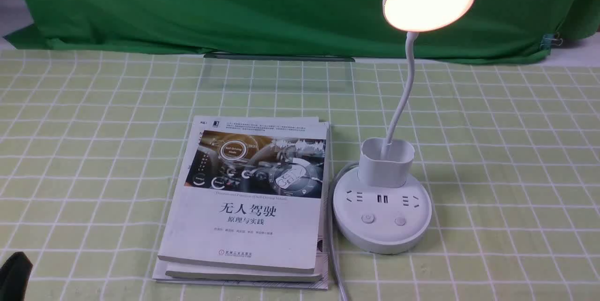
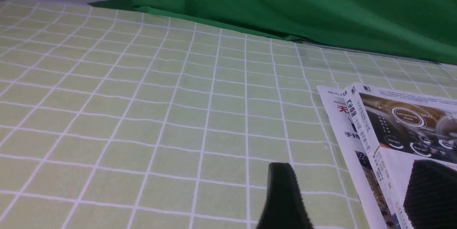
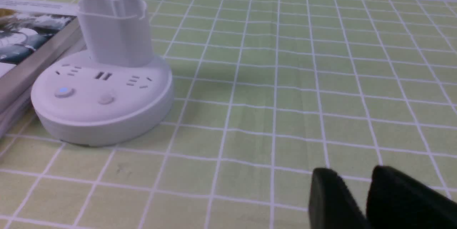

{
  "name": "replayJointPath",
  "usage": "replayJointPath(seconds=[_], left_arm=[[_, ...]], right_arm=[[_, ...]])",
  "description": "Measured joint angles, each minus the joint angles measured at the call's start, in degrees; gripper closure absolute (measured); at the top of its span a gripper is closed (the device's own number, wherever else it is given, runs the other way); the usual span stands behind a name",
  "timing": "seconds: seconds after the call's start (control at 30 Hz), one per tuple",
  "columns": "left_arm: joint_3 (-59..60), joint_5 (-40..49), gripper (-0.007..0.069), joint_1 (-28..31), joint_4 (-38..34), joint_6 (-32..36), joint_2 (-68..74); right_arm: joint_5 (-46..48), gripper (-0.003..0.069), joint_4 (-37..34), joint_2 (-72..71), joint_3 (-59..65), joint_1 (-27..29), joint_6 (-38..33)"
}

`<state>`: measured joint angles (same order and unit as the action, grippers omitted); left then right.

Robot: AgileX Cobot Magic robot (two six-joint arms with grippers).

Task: Turn off the desk lamp on the green coffee tablecloth by hand.
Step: 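Press the power button on the lamp base to turn the lamp off with the right gripper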

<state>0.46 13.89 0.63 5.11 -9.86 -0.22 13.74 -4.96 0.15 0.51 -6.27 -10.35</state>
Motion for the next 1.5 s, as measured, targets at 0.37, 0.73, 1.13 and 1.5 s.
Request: replayJointPath(seconds=[0.37,0.73,1.13,1.5], left_arm=[[0.0,0.0,0.0214,0.0,0.0,0.0,0.0],[0.0,0.0,0.0214,0.0,0.0,0.0,0.0],[0.0,0.0,0.0214,0.0,0.0,0.0,0.0],[0.0,0.0,0.0214,0.0,0.0,0.0,0.0]], right_arm=[[0.0,0.0415,0.0,0.0,0.0,0.0,0.04],[0.0,0.0415,0.0,0.0,0.0,0.0,0.11],[-3.11,0.0415,-1.28,0.0,0.0,0.0,2.73],[-17.74,0.0426,-4.54,0.0,0.0,0.0,30.93]])
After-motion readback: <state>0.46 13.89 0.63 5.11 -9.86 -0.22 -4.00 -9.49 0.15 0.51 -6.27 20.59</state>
